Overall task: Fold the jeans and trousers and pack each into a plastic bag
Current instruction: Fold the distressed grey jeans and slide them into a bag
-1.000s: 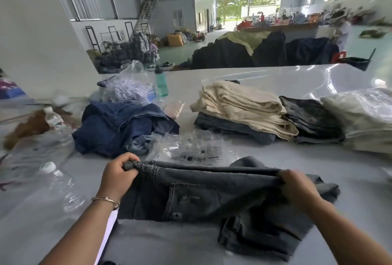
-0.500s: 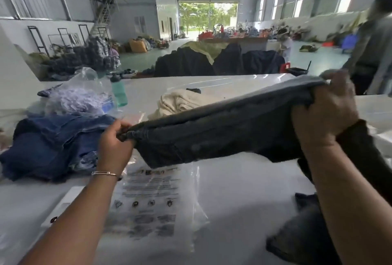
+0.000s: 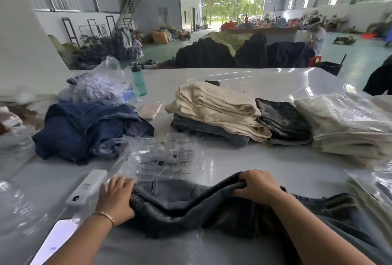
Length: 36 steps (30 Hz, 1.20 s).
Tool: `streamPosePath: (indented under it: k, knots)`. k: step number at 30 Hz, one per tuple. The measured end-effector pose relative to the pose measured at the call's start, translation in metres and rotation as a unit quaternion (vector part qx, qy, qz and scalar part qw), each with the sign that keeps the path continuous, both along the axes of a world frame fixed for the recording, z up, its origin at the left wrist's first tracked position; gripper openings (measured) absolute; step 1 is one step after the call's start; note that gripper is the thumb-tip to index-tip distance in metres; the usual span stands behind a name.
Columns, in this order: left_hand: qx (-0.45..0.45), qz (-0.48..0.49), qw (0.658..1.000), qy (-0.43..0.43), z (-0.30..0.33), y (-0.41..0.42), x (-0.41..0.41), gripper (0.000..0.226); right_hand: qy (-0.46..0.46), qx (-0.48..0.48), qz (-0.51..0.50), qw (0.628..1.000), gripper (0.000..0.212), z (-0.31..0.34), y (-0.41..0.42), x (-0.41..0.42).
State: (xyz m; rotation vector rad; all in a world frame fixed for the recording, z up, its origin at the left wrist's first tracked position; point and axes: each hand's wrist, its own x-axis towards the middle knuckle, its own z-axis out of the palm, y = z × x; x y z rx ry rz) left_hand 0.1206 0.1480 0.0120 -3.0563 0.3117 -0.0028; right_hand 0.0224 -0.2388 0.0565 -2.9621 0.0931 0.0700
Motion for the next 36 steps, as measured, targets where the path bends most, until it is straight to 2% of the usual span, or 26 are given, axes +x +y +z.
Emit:
streamPosePath:
  k: [2, 4, 6, 8, 10, 12, 14, 16, 18, 20, 22, 24, 26, 27, 29, 31, 32, 34, 36]
  knots:
    - [0.007, -0.043, 0.999, 0.005, -0.002, -0.007, -0.005, 0.071, 0.000, 0.011, -0.004, 1.000, 0.056, -0.001, -0.001, 0.003]
    - [0.012, -0.067, 0.998, -0.002, 0.003, -0.006, -0.004, 0.052, -0.006, 0.012, -0.010, 1.000, 0.053, -0.001, -0.005, 0.005]
    - [-0.024, -0.068, 0.997, 0.001, 0.014, 0.002, 0.004, 0.036, -0.002, 0.013, -0.011, 1.000, 0.052, 0.002, -0.013, 0.004]
    - [-0.077, -0.044, 0.996, -0.002, 0.037, 0.009, 0.014, 0.032, 0.012, 0.002, -0.007, 1.000, 0.051, 0.012, -0.020, 0.002]
    - [-0.085, -0.046, 0.994, -0.047, 0.068, 0.009, 0.027, 0.033, 0.007, -0.032, -0.007, 0.999, 0.043, 0.029, -0.026, 0.001]
    - [-0.110, -0.073, 0.986, -0.103, 0.102, 0.003, 0.041, 0.036, -0.054, -0.073, -0.021, 0.996, 0.025, 0.054, -0.033, 0.005]
    - [-0.154, -0.090, 0.974, -0.141, 0.134, -0.004, 0.051, 0.036, -0.167, -0.077, -0.051, 0.982, 0.012, 0.083, -0.044, 0.007]
    - [-0.177, -0.092, 0.964, -0.176, 0.153, -0.007, 0.060, 0.033, -0.238, -0.079, -0.077, 0.965, 0.024, 0.106, -0.054, 0.006]
    - [-0.195, -0.062, 0.960, -0.192, 0.155, -0.009, 0.064, 0.027, -0.232, -0.097, -0.124, 0.960, 0.029, 0.113, -0.062, 0.003]
    - [-0.169, -0.017, 0.970, -0.172, 0.139, -0.008, 0.063, 0.022, -0.169, -0.100, -0.179, 0.964, 0.022, 0.101, -0.068, -0.004]
    - [-0.098, 0.024, 0.988, -0.118, 0.116, -0.002, 0.062, 0.020, -0.106, -0.074, -0.222, 0.967, 0.023, 0.082, -0.072, -0.014]
    - [-0.027, 0.049, 0.995, -0.083, 0.103, 0.004, 0.062, 0.023, -0.103, -0.049, -0.242, 0.964, 0.026, 0.072, -0.076, -0.017]
    - [-0.034, 0.048, 0.992, -0.115, 0.105, 0.004, 0.065, 0.020, -0.171, -0.049, -0.264, 0.948, 0.025, 0.076, -0.074, -0.010]
    - [-0.059, 0.035, 0.985, -0.157, 0.111, 0.003, 0.066, 0.020, -0.229, -0.056, -0.269, 0.934, 0.023, 0.081, -0.072, -0.005]
    - [-0.115, 0.002, 0.957, -0.265, 0.125, 0.000, 0.066, 0.025, -0.354, -0.082, -0.253, 0.897, 0.021, 0.089, -0.067, 0.001]
    - [-0.134, -0.034, 0.923, -0.358, 0.131, 0.005, 0.062, 0.029, -0.436, -0.102, -0.226, 0.865, 0.025, 0.088, -0.066, 0.000]
    - [-0.124, -0.052, 0.917, -0.376, 0.127, 0.010, 0.060, 0.028, -0.466, -0.112, -0.205, 0.853, 0.026, 0.082, -0.066, -0.004]
    - [-0.070, -0.078, 0.927, -0.360, 0.102, 0.023, 0.054, 0.026, -0.489, -0.117, -0.152, 0.851, 0.024, 0.056, -0.060, -0.016]
    - [-0.012, -0.099, 0.944, -0.315, 0.064, 0.035, 0.043, 0.029, -0.447, -0.113, -0.091, 0.883, 0.017, 0.017, -0.049, -0.031]
